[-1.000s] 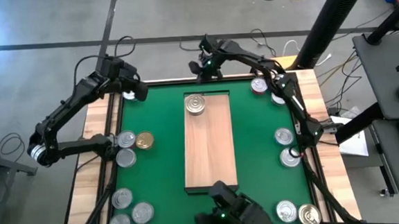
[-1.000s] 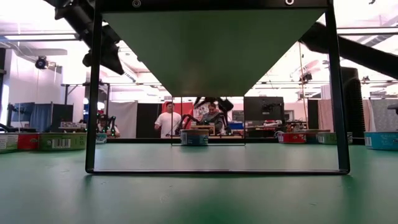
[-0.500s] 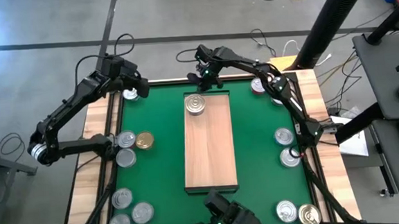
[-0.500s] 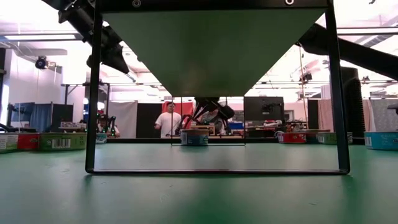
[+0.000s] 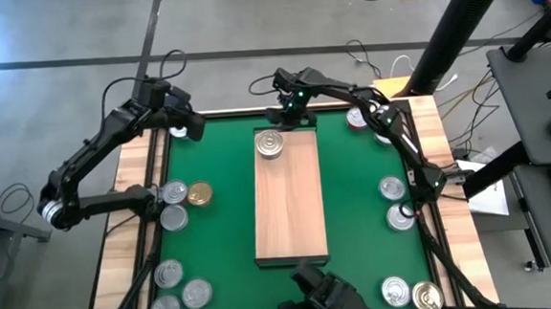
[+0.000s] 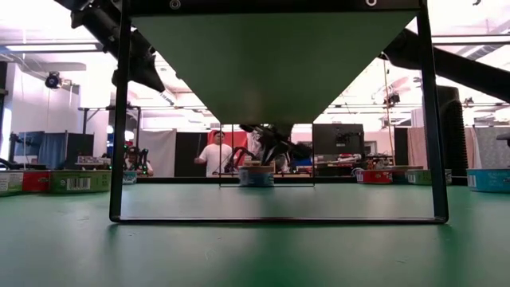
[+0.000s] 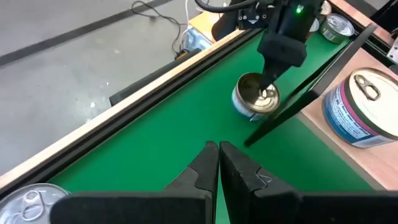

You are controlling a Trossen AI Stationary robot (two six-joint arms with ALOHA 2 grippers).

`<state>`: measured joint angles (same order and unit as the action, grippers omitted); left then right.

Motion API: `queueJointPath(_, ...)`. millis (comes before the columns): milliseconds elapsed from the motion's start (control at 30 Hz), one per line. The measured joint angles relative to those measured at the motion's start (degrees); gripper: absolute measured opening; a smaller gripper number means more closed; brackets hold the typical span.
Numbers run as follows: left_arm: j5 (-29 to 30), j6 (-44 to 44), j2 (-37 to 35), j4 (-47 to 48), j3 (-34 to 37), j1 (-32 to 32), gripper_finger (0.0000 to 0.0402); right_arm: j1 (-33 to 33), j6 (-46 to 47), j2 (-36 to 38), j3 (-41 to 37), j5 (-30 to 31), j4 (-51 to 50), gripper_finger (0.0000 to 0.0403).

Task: Stack canned seafood by type on shelf
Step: Stack the blue pink tuna can on top of the other blue pink tuna can on the shelf

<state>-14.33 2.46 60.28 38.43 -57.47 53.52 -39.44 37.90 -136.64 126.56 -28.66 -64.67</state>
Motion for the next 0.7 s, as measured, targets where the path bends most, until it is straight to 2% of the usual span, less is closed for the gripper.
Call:
queueJointPath(200, -0.15, -1.77, -3.49, 0.22, 0.00, -0.09, 0.0000, -3.00, -7.33, 0.56, -0.02, 3.72, -10.92, 0.0012)
queueJointPath(367, -0.15, -1.82, -7.47, 0.64, 0.44, -0.09, 0.0000, -4.87, -12.91, 1.16, -0.08, 14.70, -21.89, 0.0012)
queueJointPath(500, -0.15, -1.86, -10.07, 1.11, 0.51, -0.09, 0.0000, -6.16, -15.55, 2.41, -0.66, 23.45, -25.33, 0.0012)
queueJointPath(600, -0.17, -2.27, -11.75, 1.24, 0.52, -0.09, 0.0000, -7.64, -16.58, 5.30, -4.58, 24.63, -25.29, 0.0012)
queueJointPath(700, -0.17, -2.38, -13.00, 2.43, 0.52, -0.07, 0.0000, -9.57, -16.53, 9.36, -11.97, 24.59, -25.24, 0.0012)
